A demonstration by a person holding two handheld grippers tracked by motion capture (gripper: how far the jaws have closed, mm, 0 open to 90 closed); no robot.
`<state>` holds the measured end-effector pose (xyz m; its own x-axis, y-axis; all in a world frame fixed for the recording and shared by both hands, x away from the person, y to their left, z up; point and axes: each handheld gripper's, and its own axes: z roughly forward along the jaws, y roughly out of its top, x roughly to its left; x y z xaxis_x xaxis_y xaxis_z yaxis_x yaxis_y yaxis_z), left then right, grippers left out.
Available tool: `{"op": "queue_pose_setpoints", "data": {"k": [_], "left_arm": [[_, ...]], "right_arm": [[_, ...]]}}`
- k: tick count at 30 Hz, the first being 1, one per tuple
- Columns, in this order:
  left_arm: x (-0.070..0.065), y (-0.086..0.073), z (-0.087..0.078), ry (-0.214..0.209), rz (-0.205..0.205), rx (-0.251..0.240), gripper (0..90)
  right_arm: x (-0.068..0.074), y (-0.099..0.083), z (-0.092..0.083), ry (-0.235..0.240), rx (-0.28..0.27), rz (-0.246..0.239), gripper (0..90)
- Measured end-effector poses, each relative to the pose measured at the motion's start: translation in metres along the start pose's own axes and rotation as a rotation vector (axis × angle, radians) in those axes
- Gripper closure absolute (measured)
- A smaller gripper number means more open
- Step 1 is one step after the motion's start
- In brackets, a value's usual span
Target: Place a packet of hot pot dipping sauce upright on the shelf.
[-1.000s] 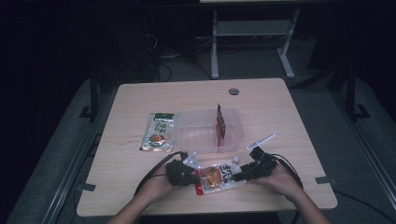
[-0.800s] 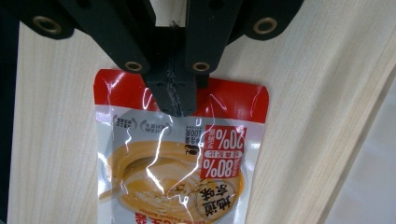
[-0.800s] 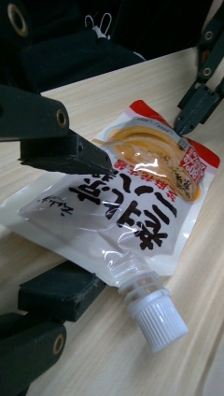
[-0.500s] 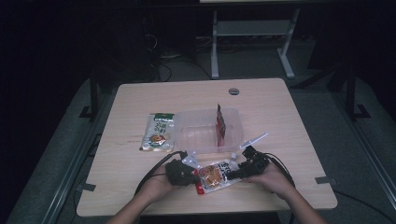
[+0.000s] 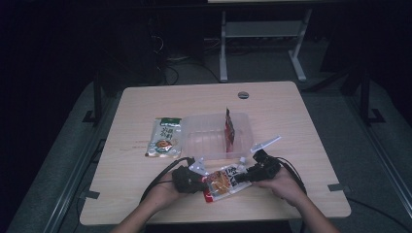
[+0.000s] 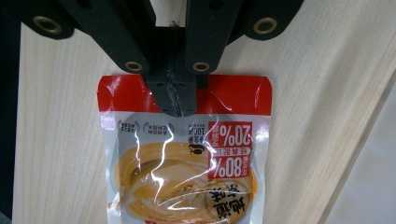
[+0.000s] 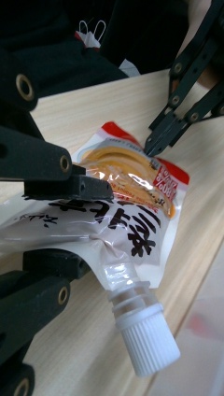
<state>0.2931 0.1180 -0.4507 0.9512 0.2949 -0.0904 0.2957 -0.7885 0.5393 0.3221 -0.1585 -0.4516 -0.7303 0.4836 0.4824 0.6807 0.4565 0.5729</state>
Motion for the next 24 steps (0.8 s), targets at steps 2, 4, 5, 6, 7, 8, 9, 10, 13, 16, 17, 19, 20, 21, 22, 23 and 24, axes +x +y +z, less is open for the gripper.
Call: {"op": "queue_pose_setpoints", "data": {"k": [2, 4, 5, 6, 7, 8, 9, 10, 13, 16, 17, 19, 20, 21, 22, 23, 24], "left_arm": [[0.000, 0.000, 0.000, -0.005, -0.009, -0.001, 90.0], [0.000, 0.000, 0.000, -0.004, -0.005, -0.002, 90.0], [0.000, -0.001, 0.000, -0.005, -0.004, 0.000, 90.0], [0.000, -0.001, 0.000, -0.005, -0.004, -0.003, 90.0], [0.000, -0.001, -0.001, -0.006, -0.004, -0.004, 90.0], [0.000, -0.001, -0.001, -0.006, -0.002, -0.003, 90.0], [0.000, -0.002, -0.001, -0.007, -0.002, -0.005, 90.0], [0.000, -0.002, -0.001, -0.008, -0.002, -0.006, 90.0], [0.000, -0.002, -0.001, -0.013, -0.001, -0.008, 90.0], [-0.001, -0.003, -0.001, -0.031, -0.009, -0.006, 89.8], [-0.001, -0.004, -0.001, -0.044, -0.015, -0.016, 88.9], [-0.001, -0.005, -0.003, -0.055, -0.021, -0.031, 81.8], [-0.001, -0.005, -0.005, -0.057, -0.023, -0.042, 79.8], [-0.001, -0.005, -0.007, -0.056, -0.020, -0.046, 77.2], [-0.001, -0.005, -0.009, -0.050, -0.019, -0.049, 74.9], [-0.001, -0.006, -0.011, -0.044, -0.022, -0.057, 71.9], [-0.001, -0.007, -0.014, -0.039, -0.020, -0.066, 68.2]], "right_arm": [[0.004, 0.003, -0.003, -0.005, -0.009, -0.009, 76.9], [0.007, 0.007, -0.004, -0.009, -0.014, -0.022, 79.8], [0.009, 0.009, -0.005, -0.009, -0.018, -0.033, 81.2], [0.010, 0.010, -0.005, -0.011, -0.022, -0.041, 82.4], [0.010, 0.011, -0.005, -0.015, -0.022, -0.053, 83.2], [0.011, 0.011, -0.005, -0.019, -0.020, -0.060, 84.2], [0.012, 0.011, -0.006, -0.021, -0.021, -0.067, 85.2], [0.013, 0.011, -0.006, -0.020, -0.020, -0.072, 86.4], [0.017, 0.011, -0.008, -0.027, -0.018, -0.103, 88.8], [0.018, 0.012, -0.011, -0.031, -0.013, -0.114, 89.1], [0.018, 0.013, -0.013, -0.030, -0.016, -0.114, 89.2], [0.019, 0.013, -0.017, -0.032, -0.025, -0.118, 89.2], [0.019, 0.014, -0.019, -0.032, -0.034, -0.122, 89.3], [0.020, 0.014, -0.021, -0.033, -0.040, -0.125, 89.3], [0.020, 0.014, -0.022, -0.033, -0.045, -0.128, 89.3], [0.021, 0.015, -0.024, -0.036, -0.045, -0.127, 89.3], [0.022, 0.016, -0.025, -0.034, -0.047, -0.129, 89.4]]}}
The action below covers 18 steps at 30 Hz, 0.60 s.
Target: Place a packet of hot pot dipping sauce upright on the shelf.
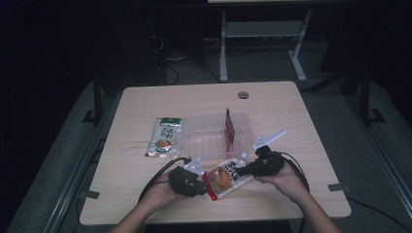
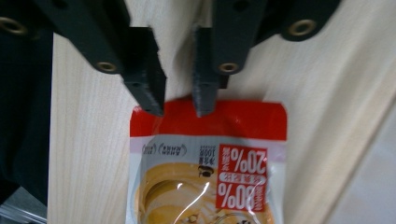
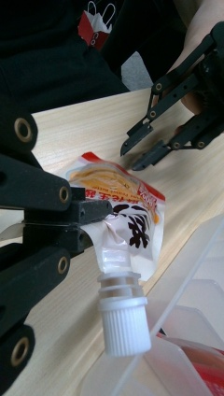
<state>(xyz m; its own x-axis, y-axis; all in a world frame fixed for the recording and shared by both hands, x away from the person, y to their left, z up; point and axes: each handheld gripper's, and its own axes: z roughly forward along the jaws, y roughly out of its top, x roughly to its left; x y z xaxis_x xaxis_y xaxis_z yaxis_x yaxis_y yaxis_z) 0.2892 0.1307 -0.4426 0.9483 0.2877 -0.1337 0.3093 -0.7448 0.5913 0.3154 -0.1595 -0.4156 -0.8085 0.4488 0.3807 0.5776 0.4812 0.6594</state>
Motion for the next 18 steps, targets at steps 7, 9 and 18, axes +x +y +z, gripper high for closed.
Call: {"op": "queue_pose_setpoints", "data": {"k": [7, 9, 18], "left_arm": [[0.001, -0.010, -0.019, 0.036, -0.024, -0.048, 51.3], [0.002, -0.014, -0.025, 0.046, -0.034, -0.061, 47.0], [0.000, -0.032, -0.041, 0.087, -0.055, -0.082, 32.7]], "right_arm": [[0.005, 0.008, -0.012, -0.007, -0.023, -0.005, 89.5], [0.006, 0.011, -0.016, -0.010, -0.027, -0.009, 89.6], [0.011, 0.025, -0.029, -0.018, -0.057, -0.031, 89.5]]}}
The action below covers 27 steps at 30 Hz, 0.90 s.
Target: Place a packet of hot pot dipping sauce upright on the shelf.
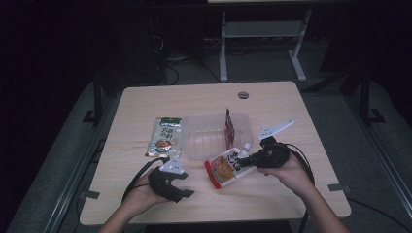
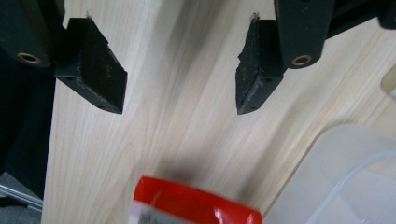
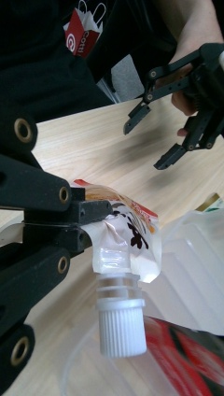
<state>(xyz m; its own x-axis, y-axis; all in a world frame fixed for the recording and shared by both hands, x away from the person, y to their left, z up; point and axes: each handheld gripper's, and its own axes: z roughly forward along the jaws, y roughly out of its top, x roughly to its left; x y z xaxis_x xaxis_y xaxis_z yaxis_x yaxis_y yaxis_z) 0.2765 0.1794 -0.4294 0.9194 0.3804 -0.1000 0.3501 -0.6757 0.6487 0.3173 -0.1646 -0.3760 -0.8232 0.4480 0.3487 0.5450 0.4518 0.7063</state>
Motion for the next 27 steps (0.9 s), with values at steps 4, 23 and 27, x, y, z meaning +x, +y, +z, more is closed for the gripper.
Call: {"op": "queue_pose_setpoints", "data": {"k": [4, 23, 27], "left_arm": [[0.001, -0.001, -0.003, 0.000, 0.008, 0.002, 32.3], [0.004, -0.002, -0.002, -0.001, -0.003, 0.004, 31.6], [0.004, -0.002, -0.001, 0.002, -0.009, 0.002, 31.6]], "right_arm": [[0.004, 0.011, -0.006, -0.004, -0.010, -0.016, 89.6], [0.010, 0.071, -0.035, -0.092, -0.065, -0.053, 89.5], [0.006, 0.084, -0.037, -0.121, -0.074, -0.049, 89.4]]}}
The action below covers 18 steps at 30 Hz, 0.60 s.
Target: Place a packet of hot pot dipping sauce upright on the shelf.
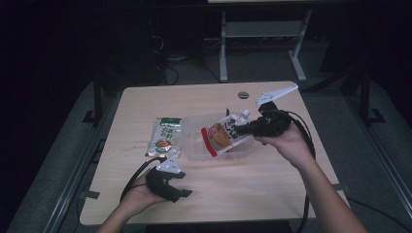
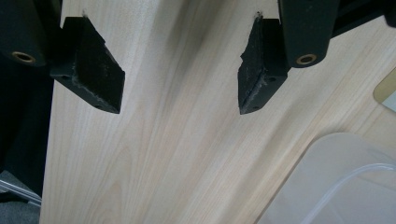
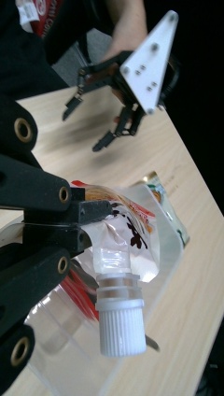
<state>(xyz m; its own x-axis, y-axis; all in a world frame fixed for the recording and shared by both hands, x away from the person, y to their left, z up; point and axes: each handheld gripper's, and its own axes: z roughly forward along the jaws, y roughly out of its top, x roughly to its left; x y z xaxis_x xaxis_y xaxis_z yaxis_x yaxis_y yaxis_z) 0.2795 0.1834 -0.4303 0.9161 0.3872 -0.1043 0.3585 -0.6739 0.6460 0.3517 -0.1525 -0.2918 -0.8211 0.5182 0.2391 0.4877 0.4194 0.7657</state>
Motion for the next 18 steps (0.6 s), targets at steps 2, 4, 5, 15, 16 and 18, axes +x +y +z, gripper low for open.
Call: {"op": "queue_pose_setpoints", "data": {"k": [2, 4, 5, 15, 16, 18], "left_arm": [[0.000, 0.000, 0.000, 0.000, -0.001, 0.000, 31.7], [0.001, 0.000, -0.001, 0.000, 0.014, 0.011, 31.6], [0.002, 0.000, 0.000, 0.000, 0.016, 0.010, 31.7], [0.002, 0.000, 0.000, -0.004, 0.002, 0.001, 31.6], [0.002, 0.000, 0.000, -0.004, 0.001, -0.001, 31.6], [0.002, 0.000, -0.001, -0.003, 0.001, 0.001, 31.6]], "right_arm": [[-0.001, 0.006, 0.000, -0.010, -0.001, 0.017, 89.4], [-0.003, 0.013, 0.001, -0.023, -0.001, 0.012, 89.4], [-0.004, 0.016, 0.001, -0.030, 0.001, 0.016, 89.4], [-0.010, 0.036, 0.011, -0.099, 0.038, 0.037, 89.2], [-0.012, 0.037, 0.013, -0.105, 0.041, 0.030, 89.2], [-0.014, 0.038, 0.015, -0.113, 0.047, 0.038, 89.2]]}}
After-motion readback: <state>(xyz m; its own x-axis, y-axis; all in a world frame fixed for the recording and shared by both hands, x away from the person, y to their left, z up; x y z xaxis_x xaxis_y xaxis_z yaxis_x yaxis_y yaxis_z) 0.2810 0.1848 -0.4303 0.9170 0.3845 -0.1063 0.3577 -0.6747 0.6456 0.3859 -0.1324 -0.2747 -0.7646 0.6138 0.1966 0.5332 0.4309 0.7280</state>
